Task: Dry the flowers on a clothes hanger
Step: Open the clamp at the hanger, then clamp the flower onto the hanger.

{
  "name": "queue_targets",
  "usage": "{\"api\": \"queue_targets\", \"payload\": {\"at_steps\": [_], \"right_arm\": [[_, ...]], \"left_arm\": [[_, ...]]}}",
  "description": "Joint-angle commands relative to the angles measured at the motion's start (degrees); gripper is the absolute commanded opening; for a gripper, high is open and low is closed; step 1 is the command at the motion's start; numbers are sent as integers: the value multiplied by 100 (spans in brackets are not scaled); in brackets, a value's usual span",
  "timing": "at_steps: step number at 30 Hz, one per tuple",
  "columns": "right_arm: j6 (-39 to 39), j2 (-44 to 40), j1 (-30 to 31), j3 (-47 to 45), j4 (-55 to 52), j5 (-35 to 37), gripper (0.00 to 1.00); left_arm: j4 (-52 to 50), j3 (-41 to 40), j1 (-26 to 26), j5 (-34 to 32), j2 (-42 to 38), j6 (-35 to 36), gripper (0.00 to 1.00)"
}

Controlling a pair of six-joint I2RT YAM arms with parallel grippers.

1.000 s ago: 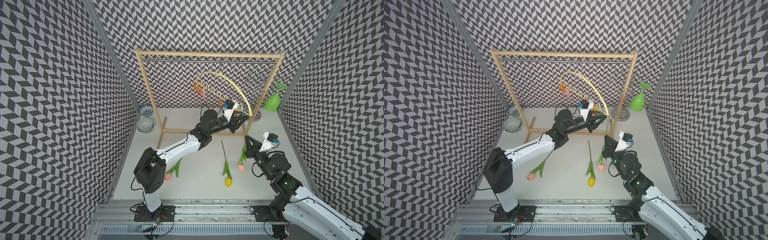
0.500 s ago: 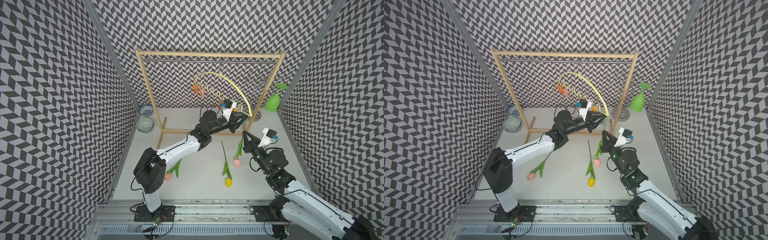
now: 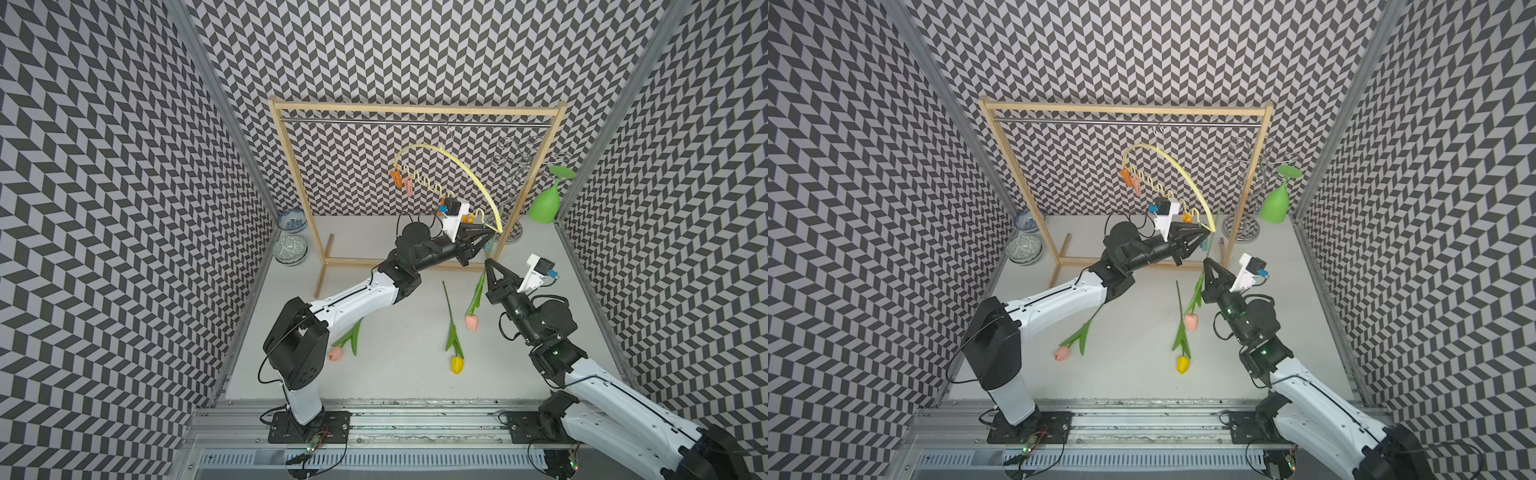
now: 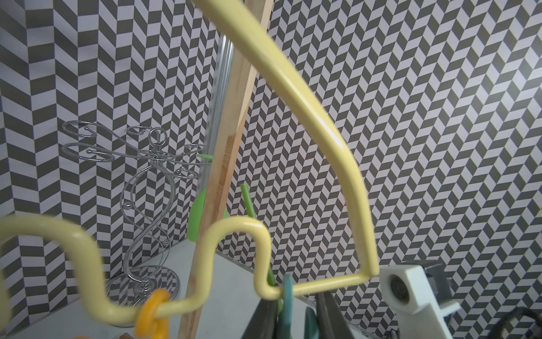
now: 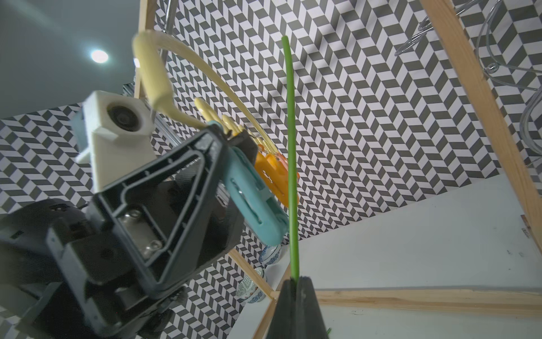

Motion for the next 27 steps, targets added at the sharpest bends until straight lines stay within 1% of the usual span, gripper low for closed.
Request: {"api": "queue_targets", "payload": {"at_steps": [1, 4, 6, 14, 19, 27], "right_arm": [[32, 139, -36, -71, 396, -45, 0], [10, 187, -41, -37, 538, -399, 0], [19, 185, -42, -66, 712, -511, 0], [105, -93, -41, -361, 1203, -514, 0], [117, 2, -39, -311, 1275, -685, 0], [83, 75, -40, -186, 1323, -824, 0]], "left_arm": [[225, -16, -58, 76, -232, -103, 25], [212, -17, -62, 92, -223, -105, 25], [194, -26, -49, 78, -227, -103, 25], [251, -44, -50, 60, -157, -103, 25], [370, -42, -50, 120, -96, -325, 25], [410, -44, -50, 151, -57, -368, 25]]}}
